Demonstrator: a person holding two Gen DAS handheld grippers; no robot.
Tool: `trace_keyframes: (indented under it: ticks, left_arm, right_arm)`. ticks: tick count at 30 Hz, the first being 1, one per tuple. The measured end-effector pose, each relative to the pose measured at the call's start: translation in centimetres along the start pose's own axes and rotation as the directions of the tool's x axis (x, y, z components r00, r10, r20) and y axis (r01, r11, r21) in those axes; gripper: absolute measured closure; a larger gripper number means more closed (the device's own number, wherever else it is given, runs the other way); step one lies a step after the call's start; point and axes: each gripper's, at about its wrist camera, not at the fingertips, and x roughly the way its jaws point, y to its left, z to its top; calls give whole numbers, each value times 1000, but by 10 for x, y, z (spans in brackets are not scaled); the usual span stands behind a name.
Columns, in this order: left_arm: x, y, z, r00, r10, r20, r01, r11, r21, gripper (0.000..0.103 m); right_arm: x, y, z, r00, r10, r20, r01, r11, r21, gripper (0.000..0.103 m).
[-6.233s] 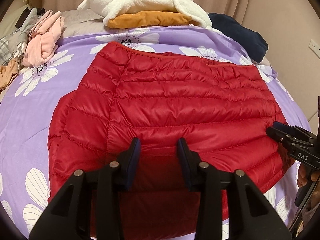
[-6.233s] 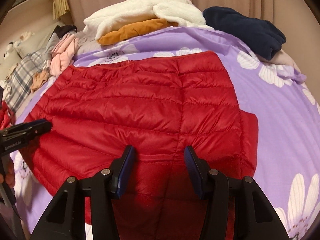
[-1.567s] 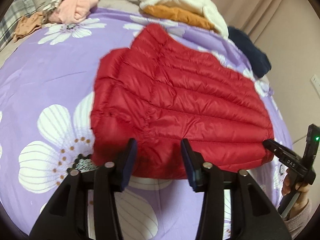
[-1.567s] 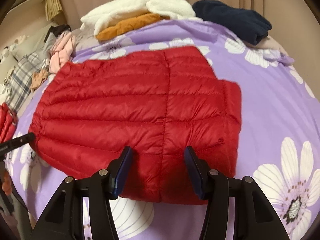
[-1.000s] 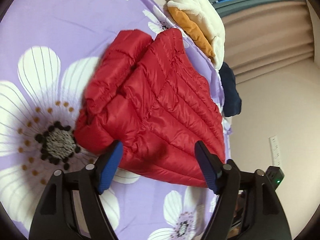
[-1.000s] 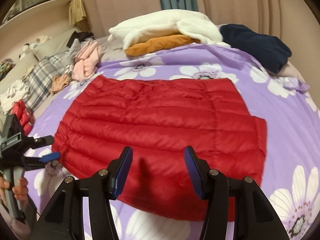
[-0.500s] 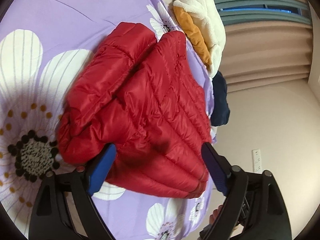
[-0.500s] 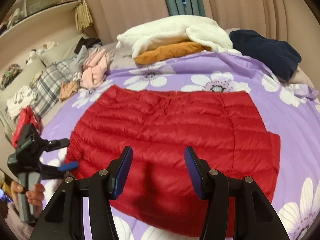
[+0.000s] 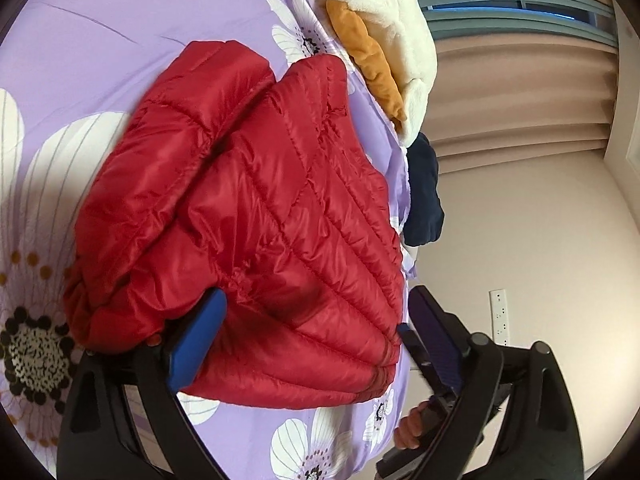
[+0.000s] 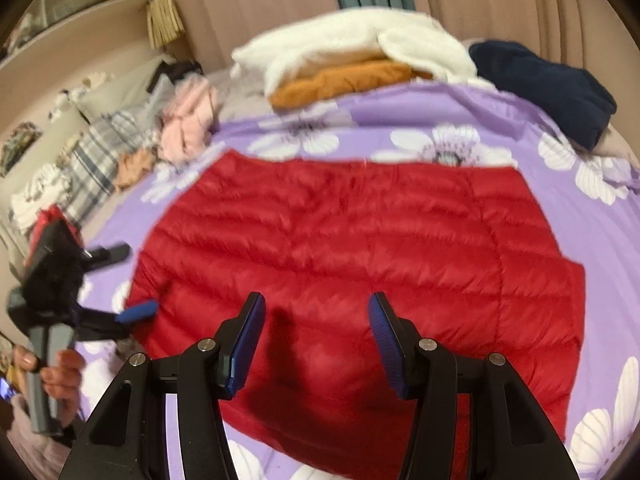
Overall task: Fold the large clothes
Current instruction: 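Roll the left gripper and grasp the side edge of the folded jacket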
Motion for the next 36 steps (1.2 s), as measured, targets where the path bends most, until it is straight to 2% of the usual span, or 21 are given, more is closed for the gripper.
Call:
trace_keyframes:
  ticks: [4,11,17,22,27,30,36]
  left_arm:
    - [5,-3,2,1000,7,-14,-7,1000,18,7]
    - [12,-1,4,999,31,-40,-29,999,45,7]
    - [14,-2,1,997,67,-37,-64,995,77,11]
    - [11,2,1,996,90,-19,-88,993,77,23]
    - [7,6,-1,996,87,-25,-85,994,71,25]
    - [-3,3,-1,997,68,-20,-66,995,76,25]
    - [-47,4,0,997,61,56,-67,993,102,23]
  right_arm:
    - [16,1,-6,999,-31,-38,30,999,-12,49]
    - [19,-2,-3,997,-24,-78,23,1000,-5,49]
    - [0,-4,20,999,-9,31,9,1000,2,49]
    - [21,-4,40,999,0,38,-2,999,42,49]
    - [54,9,45,1000,21,-4,-21,999,33,49]
    - [77,11,38,998,-25,-55,25,1000,-8,49]
    - [89,7,32,998,-42,-55,41,999,-25,49]
